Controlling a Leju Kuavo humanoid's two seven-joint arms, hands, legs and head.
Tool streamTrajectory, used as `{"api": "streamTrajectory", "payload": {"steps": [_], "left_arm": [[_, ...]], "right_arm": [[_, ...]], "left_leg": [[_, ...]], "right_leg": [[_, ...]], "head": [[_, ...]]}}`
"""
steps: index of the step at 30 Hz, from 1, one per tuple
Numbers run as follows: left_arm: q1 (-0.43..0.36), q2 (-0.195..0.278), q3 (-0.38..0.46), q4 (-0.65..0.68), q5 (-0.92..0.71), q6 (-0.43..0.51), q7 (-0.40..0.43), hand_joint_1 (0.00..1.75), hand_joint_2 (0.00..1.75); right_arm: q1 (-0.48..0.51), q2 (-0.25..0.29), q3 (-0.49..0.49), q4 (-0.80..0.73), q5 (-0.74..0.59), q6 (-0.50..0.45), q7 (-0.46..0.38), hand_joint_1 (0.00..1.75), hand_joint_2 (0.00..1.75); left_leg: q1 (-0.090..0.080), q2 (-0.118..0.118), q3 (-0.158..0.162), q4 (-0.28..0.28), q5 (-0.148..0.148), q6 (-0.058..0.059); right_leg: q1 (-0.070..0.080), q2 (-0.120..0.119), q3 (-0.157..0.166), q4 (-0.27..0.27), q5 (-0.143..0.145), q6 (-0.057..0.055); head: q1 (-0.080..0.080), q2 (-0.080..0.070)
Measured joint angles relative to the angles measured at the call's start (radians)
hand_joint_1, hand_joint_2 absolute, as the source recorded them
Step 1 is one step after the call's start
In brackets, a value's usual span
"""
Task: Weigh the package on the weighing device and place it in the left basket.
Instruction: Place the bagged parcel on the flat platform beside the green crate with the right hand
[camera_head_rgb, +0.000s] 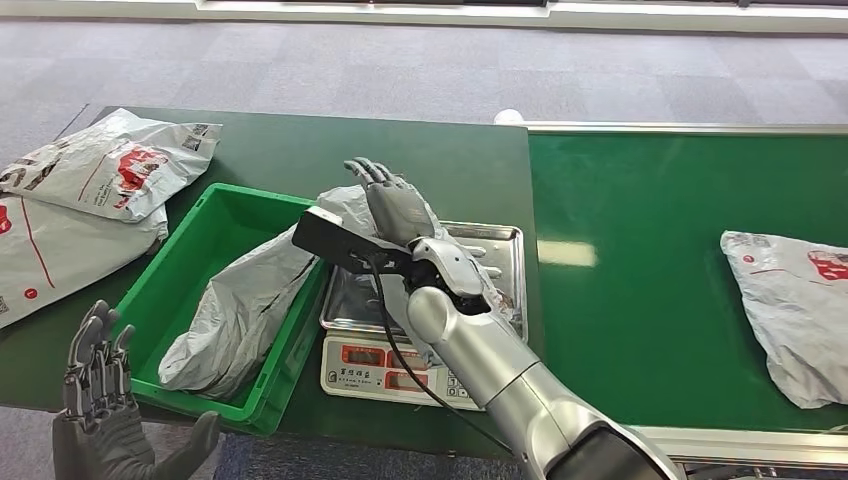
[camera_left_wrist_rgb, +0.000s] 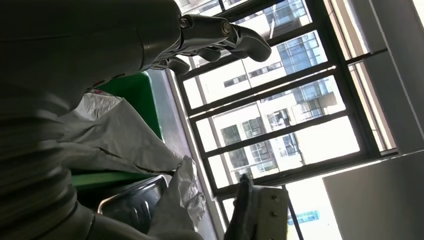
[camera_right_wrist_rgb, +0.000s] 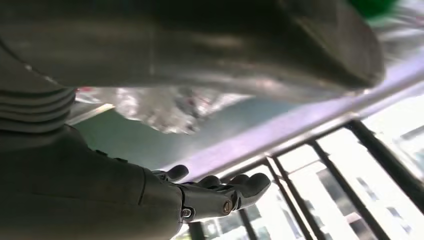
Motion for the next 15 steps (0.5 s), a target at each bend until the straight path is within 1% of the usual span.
{"api": "streamTrajectory", "payload": {"steps": [1, 3, 4, 6, 7, 9, 12, 14, 15], "left_arm": [[-0.001, 0.000, 0.000, 0.000, -0.005, 0.005, -0.003, 0.00, 1.75], [-0.004, 0.000, 0.000, 0.000, -0.010, 0.010, -0.006, 0.00, 1.75], [-0.005, 0.000, 0.000, 0.000, -0.012, 0.012, -0.007, 0.00, 1.75], [-0.008, 0.000, 0.000, -0.001, -0.026, 0.023, -0.008, 0.00, 1.75], [-0.011, 0.000, -0.001, -0.002, -0.041, 0.034, -0.005, 0.00, 1.75], [-0.021, 0.000, -0.012, -0.008, -0.106, 0.070, 0.019, 0.00, 1.75], [-0.056, 0.006, -0.060, -0.013, -0.268, 0.141, 0.108, 0.00, 1.75], [-0.096, 0.018, -0.108, -0.006, -0.376, 0.170, 0.193, 0.00, 1.75], [-0.118, 0.025, -0.132, 0.003, -0.420, 0.172, 0.234, 0.00, 1.75]], "right_arm": [[0.006, 0.000, 0.000, -0.017, -0.026, -0.023, -0.036, 0.00, 0.87], [0.014, -0.002, 0.000, -0.042, -0.048, -0.040, -0.063, 0.00, 1.75], [0.019, -0.004, 0.000, -0.052, -0.058, -0.046, -0.073, 0.00, 1.75], [0.035, -0.006, -0.002, -0.080, -0.105, -0.086, -0.132, 0.00, 1.75], [0.047, -0.006, -0.005, -0.100, -0.143, -0.125, -0.182, 0.00, 1.75], [0.079, -0.007, -0.016, -0.159, -0.237, -0.247, -0.295, 0.00, 1.75], [0.142, -0.009, -0.038, -0.287, -0.376, -0.463, -0.421, 0.00, 1.75], [0.196, -0.010, -0.062, -0.396, -0.451, -0.562, -0.483, 0.00, 1.75], [0.227, -0.009, -0.082, -0.457, -0.474, -0.587, -0.515, 0.00, 1.75]], "left_leg": [[0.000, 0.000, 0.000, 0.000, 0.000, 0.000], [0.000, 0.000, 0.000, 0.000, 0.000, 0.000], [0.000, 0.000, 0.000, 0.000, 0.000, 0.000], [0.000, 0.000, 0.000, 0.000, 0.000, 0.000], [0.000, 0.000, 0.000, 0.000, 0.000, 0.000], [0.000, 0.000, 0.000, 0.000, 0.000, 0.000], [0.000, 0.000, 0.000, 0.000, 0.000, 0.000], [0.000, 0.000, 0.000, 0.001, 0.000, 0.000], [-0.001, -0.001, 0.000, 0.001, 0.000, 0.000]], "right_leg": [[0.000, 0.000, 0.000, 0.000, 0.000, 0.000], [0.000, 0.000, 0.000, 0.000, 0.000, 0.000], [0.000, 0.000, 0.000, 0.000, 0.000, 0.000], [0.000, 0.000, -0.001, 0.000, 0.000, 0.000], [0.000, 0.000, -0.001, 0.000, 0.000, 0.000], [0.000, 0.000, -0.001, 0.000, 0.000, 0.000], [-0.001, 0.000, -0.001, 0.000, 0.000, 0.000], [-0.001, 0.000, -0.001, 0.000, 0.000, 0.000], [-0.001, 0.000, -0.002, -0.001, 0.000, 0.000]], "head": [[0.000, 0.000], [0.000, 0.000], [0.000, 0.000], [0.000, 0.000], [0.000, 0.000], [0.000, 0.000], [0.000, 0.000], [0.000, 0.000], [0.000, 0.000]]}}
